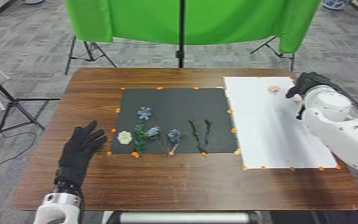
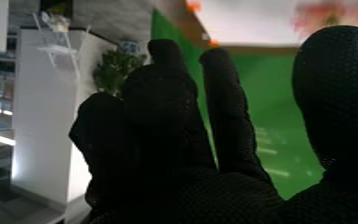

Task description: Arrange flowers

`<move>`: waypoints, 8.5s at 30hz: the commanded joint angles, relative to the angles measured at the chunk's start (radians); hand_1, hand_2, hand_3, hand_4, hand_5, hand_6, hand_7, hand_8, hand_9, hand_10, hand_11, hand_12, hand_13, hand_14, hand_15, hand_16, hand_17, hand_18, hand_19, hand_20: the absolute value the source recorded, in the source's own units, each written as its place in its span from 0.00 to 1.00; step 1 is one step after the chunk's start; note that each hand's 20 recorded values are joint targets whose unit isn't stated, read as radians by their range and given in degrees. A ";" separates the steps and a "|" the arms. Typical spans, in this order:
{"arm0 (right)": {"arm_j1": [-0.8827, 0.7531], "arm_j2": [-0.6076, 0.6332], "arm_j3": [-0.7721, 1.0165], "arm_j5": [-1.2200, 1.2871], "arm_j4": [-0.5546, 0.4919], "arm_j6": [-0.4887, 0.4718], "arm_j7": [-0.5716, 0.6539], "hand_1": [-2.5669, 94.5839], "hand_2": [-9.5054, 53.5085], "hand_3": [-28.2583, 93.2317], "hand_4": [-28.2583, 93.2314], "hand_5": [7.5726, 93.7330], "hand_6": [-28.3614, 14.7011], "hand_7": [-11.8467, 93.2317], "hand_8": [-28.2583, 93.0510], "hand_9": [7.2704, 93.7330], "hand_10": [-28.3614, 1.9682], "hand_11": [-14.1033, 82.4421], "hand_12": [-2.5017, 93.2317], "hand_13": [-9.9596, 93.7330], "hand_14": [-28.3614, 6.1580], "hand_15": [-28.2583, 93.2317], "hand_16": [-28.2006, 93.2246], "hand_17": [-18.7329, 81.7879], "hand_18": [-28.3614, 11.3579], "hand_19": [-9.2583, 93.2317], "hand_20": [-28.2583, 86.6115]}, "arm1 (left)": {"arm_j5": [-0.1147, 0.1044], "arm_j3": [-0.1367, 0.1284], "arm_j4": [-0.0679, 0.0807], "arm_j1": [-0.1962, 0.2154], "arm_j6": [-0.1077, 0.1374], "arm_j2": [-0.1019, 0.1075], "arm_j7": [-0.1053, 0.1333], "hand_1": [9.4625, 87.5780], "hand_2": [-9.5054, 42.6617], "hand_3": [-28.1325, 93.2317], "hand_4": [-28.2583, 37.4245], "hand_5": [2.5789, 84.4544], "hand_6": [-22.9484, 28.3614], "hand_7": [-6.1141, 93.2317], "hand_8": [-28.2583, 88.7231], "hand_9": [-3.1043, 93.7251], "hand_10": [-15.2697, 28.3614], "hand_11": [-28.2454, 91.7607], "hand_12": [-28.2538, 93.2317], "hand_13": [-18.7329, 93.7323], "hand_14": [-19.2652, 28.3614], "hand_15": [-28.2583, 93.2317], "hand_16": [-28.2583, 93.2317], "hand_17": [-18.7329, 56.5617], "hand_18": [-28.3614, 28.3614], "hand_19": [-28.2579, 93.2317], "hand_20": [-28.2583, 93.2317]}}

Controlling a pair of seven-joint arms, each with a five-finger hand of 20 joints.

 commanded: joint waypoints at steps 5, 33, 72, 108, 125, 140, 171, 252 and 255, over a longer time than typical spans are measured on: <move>-0.073 -0.015 -0.024 -0.076 0.030 0.020 0.017 0.42 0.00 0.79 0.09 0.58 0.70 0.27 0.16 0.65 0.41 0.31 0.25 0.89 0.66 0.78 0.48 0.77 0.35 1.00 0.76 | 0.005 -0.001 0.005 0.009 -0.009 -0.004 -0.005 0.13 0.42 0.69 0.00 0.40 0.59 0.09 0.21 0.41 0.69 0.36 0.33 0.40 0.82 0.42 0.22 0.24 0.76 0.34 0.37; 0.058 -0.049 -0.201 0.084 -0.444 0.265 -0.236 0.66 0.00 0.73 0.06 0.84 0.68 0.31 0.29 0.96 0.65 0.21 0.39 0.99 0.80 0.75 0.50 0.86 0.43 1.00 0.80 | 0.010 0.004 0.004 0.006 -0.018 -0.010 -0.014 0.13 0.42 0.70 0.00 0.40 0.60 0.09 0.21 0.41 0.69 0.36 0.33 0.40 0.82 0.42 0.22 0.24 0.76 0.34 0.37; -0.004 -0.088 -0.252 0.095 -0.403 0.123 -0.249 0.52 0.00 0.79 0.06 0.66 0.72 0.28 0.19 0.82 0.53 0.32 0.30 0.96 0.77 0.76 0.51 0.83 0.42 1.00 0.80 | 0.010 0.009 0.012 -0.005 -0.027 0.000 -0.021 0.13 0.41 0.70 0.00 0.40 0.59 0.09 0.21 0.41 0.69 0.36 0.33 0.40 0.82 0.43 0.22 0.24 0.76 0.34 0.37; 0.010 -0.081 -0.225 0.122 -0.415 0.192 -0.273 0.49 0.00 0.78 0.07 0.68 0.70 0.28 0.21 0.76 0.49 0.33 0.24 0.95 0.75 0.75 0.50 0.82 0.40 1.00 0.79 | 0.013 0.005 0.008 0.004 -0.026 -0.014 -0.017 0.13 0.41 0.70 0.00 0.41 0.60 0.09 0.21 0.41 0.69 0.36 0.33 0.40 0.82 0.42 0.22 0.24 0.76 0.34 0.37; 0.221 -0.151 -0.188 0.017 0.051 -0.009 -0.047 0.43 0.00 0.80 0.08 0.40 0.64 0.22 0.17 0.44 0.31 0.20 0.20 0.88 0.68 0.74 0.48 0.75 0.36 1.00 0.71 | 0.014 0.004 0.004 0.009 -0.010 -0.012 -0.002 0.13 0.41 0.70 0.00 0.41 0.60 0.09 0.21 0.41 0.69 0.36 0.33 0.40 0.82 0.42 0.22 0.24 0.76 0.34 0.37; 0.159 -0.224 -0.137 0.087 0.289 -0.054 -0.039 0.43 0.00 0.80 0.06 0.38 0.75 0.25 0.15 0.48 0.34 0.21 0.18 0.89 0.68 0.75 0.46 0.75 0.35 1.00 0.69 | 0.016 0.009 0.013 -0.003 -0.026 -0.010 -0.012 0.13 0.41 0.70 0.00 0.41 0.60 0.09 0.21 0.41 0.69 0.36 0.33 0.40 0.82 0.42 0.22 0.24 0.76 0.34 0.37; -0.434 0.023 0.128 0.008 -0.563 0.269 -0.189 0.67 0.00 0.71 0.05 0.85 0.70 0.33 0.28 0.98 0.67 0.21 0.40 1.00 0.82 0.75 0.49 0.87 0.43 1.00 0.80 | 0.019 0.011 0.030 -0.037 -0.053 0.007 -0.016 0.13 0.40 0.71 0.00 0.41 0.59 0.09 0.21 0.41 0.69 0.36 0.33 0.40 0.82 0.43 0.22 0.24 0.76 0.34 0.37; -1.215 -0.465 0.823 0.779 -0.764 0.178 -0.947 0.05 0.16 0.88 0.09 0.29 0.68 0.20 0.17 0.34 0.52 0.18 0.14 0.32 0.49 0.27 0.30 0.29 0.39 0.14 0.43 | 0.209 0.027 0.015 -0.043 -0.062 -0.048 0.174 0.14 0.29 0.76 0.00 0.47 0.58 0.13 0.20 0.44 0.67 0.37 0.33 0.42 0.79 0.41 0.23 0.27 0.75 0.31 0.37; -1.219 -0.465 0.826 0.786 -0.766 0.185 -0.942 0.06 0.16 0.88 0.09 0.30 0.67 0.20 0.17 0.34 0.52 0.18 0.14 0.32 0.49 0.28 0.31 0.29 0.39 0.14 0.43 | 0.216 0.024 0.013 -0.041 -0.066 -0.051 0.173 0.14 0.29 0.76 0.00 0.47 0.58 0.13 0.20 0.44 0.68 0.37 0.33 0.42 0.79 0.41 0.23 0.26 0.75 0.31 0.37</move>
